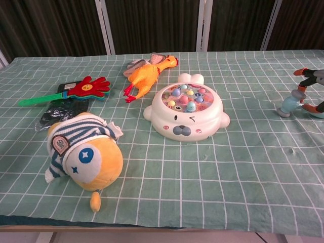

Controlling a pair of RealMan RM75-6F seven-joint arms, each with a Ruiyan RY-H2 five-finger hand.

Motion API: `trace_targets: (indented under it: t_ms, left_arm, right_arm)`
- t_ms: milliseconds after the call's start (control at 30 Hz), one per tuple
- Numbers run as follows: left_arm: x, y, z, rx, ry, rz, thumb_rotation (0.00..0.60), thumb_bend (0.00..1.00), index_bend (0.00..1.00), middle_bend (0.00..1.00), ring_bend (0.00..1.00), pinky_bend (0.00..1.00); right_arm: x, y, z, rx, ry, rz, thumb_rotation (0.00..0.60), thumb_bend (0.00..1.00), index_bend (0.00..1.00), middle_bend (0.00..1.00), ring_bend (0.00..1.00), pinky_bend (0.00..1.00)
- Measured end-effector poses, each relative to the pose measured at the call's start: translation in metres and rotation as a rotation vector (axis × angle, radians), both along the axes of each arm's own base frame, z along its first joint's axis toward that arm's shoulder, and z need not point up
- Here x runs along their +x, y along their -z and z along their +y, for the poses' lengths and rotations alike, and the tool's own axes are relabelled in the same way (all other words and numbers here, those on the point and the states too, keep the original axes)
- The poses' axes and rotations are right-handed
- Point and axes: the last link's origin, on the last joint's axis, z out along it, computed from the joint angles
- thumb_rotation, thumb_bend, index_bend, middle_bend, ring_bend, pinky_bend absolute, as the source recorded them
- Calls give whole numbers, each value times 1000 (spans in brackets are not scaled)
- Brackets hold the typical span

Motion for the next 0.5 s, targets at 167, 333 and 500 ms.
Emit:
trace_targets:
  t_ms: [167,333,500]
  left_arm:
    - [0,0,0,0,0,0,600,412,0,0,0,18]
    - [0,0,0,-1,-1,1,600,412,0,0,0,18]
    - [0,0,0,0,-2,1,600,412,0,0,0,18]
  right_arm:
    - [0,0,-1,1,5,2,600,551,617,68,0,56]
    - [0,1,-1,2,7,2,600,551,617,68,0,56]
    - [-1,2,-1,5,12,4,600,551,617,67,0,57]
